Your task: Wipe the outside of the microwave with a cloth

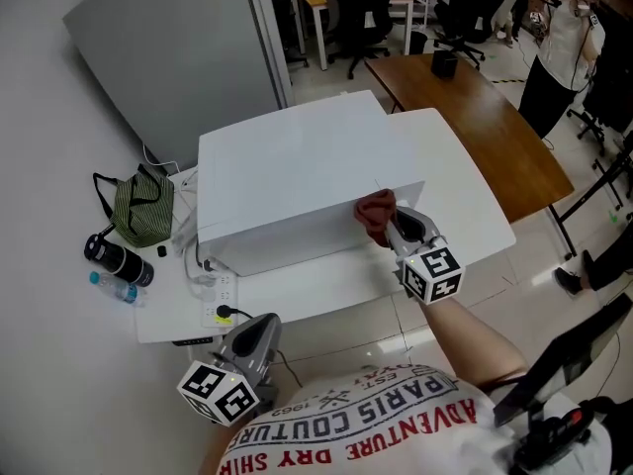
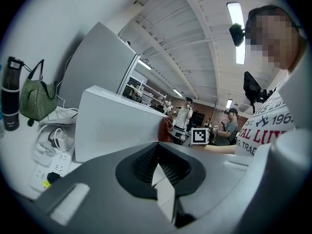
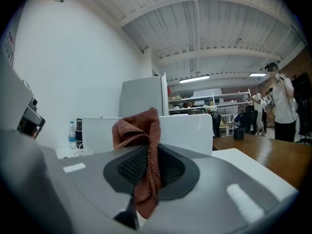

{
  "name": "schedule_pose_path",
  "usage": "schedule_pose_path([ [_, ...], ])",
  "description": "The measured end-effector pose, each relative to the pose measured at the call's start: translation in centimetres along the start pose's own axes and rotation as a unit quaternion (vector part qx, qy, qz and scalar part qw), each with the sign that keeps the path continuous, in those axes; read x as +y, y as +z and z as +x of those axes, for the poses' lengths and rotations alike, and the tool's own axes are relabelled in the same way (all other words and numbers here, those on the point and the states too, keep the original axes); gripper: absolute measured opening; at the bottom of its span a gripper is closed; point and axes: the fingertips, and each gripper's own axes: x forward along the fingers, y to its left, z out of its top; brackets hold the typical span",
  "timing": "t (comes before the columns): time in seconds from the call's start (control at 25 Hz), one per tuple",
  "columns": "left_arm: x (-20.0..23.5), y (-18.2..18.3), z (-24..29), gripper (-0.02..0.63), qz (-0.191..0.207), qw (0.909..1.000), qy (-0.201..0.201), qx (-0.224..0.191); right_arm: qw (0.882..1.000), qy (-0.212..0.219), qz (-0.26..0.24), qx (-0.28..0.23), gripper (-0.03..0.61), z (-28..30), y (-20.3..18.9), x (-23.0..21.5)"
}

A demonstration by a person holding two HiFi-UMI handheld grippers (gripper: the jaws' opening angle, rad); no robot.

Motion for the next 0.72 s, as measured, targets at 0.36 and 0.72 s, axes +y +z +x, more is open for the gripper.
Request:
schedule_pose_path([
  [0.36, -0.3, -0.2, 0.4, 0.002, -0.004, 0.9997, 0.012, -0.021, 0.995, 0.080, 0.053, -0.002, 0.043, -1.6, 2.7, 1.1],
  [0.72, -2.0, 0.3, 1.4, 0.002, 0.003, 0.9986, 0.029, -0.043, 0.949, 0.274, 0.153, 0.021, 0.041, -1.1, 10.3, 6.1],
])
